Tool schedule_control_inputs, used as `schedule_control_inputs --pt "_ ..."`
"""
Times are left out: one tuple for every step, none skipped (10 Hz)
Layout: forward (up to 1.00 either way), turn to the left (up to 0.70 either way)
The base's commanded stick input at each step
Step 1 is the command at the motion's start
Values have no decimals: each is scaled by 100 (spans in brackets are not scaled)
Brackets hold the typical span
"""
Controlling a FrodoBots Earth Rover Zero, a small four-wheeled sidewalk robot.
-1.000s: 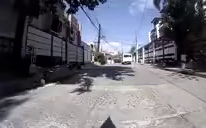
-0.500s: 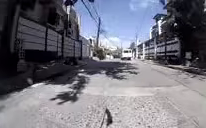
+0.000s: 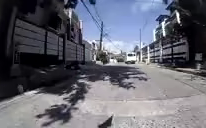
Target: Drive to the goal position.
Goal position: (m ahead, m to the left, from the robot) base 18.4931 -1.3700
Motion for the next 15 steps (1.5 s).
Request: schedule_control_inputs --pt "100 -1" --pt "100 -25" --pt "100 -37" --pt "100 -17" --pt "100 3" --pt "100 -13" --pt "100 -33" --pt "100 -4" --pt "100 -35" --pt "100 -17" --pt "100 1" --pt "100 -18" --pt "100 3" --pt "100 3" --pt "100 3"
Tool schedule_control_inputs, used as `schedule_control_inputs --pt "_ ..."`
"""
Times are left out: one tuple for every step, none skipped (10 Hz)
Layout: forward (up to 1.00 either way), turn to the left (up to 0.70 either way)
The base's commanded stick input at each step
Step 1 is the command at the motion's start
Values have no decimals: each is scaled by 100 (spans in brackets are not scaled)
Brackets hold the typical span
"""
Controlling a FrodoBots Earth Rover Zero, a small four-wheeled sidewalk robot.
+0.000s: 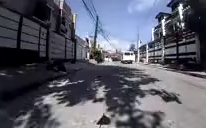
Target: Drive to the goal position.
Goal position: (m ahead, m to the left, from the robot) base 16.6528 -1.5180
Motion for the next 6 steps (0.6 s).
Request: schedule_control_inputs --pt "100 3" --pt "100 3" --pt "100 3" --pt "100 3" --pt "100 3" --pt "100 3"
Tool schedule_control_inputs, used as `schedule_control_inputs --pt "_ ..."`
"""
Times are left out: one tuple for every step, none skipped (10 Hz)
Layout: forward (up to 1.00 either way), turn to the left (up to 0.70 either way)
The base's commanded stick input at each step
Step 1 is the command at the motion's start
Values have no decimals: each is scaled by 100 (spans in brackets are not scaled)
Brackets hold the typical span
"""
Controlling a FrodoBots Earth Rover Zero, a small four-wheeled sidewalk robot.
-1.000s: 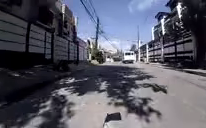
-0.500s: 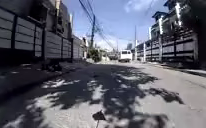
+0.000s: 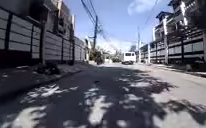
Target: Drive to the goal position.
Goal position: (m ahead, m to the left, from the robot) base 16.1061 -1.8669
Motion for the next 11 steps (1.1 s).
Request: schedule_control_inputs --pt "100 3" --pt "100 3" --pt "100 3" --pt "100 3" --pt "100 3" --pt "100 3" --pt "100 3" --pt "100 3" --pt "100 3" --pt "100 3" --pt "100 3"
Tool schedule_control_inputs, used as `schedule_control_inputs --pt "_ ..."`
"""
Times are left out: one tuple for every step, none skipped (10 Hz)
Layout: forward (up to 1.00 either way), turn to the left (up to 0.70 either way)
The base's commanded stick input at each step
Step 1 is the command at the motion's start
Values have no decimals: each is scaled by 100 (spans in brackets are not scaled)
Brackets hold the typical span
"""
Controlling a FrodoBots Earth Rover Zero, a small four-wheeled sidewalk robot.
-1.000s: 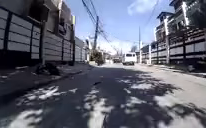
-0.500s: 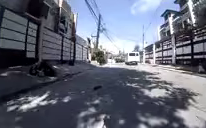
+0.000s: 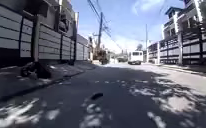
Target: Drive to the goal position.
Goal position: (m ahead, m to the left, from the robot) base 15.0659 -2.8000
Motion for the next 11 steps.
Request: schedule_control_inputs --pt "100 3" --pt "100 3" --pt "100 3" --pt "100 3" --pt "100 3" --pt "100 3" --pt "100 3" --pt "100 3" --pt "100 3" --pt "100 3" --pt "100 3"
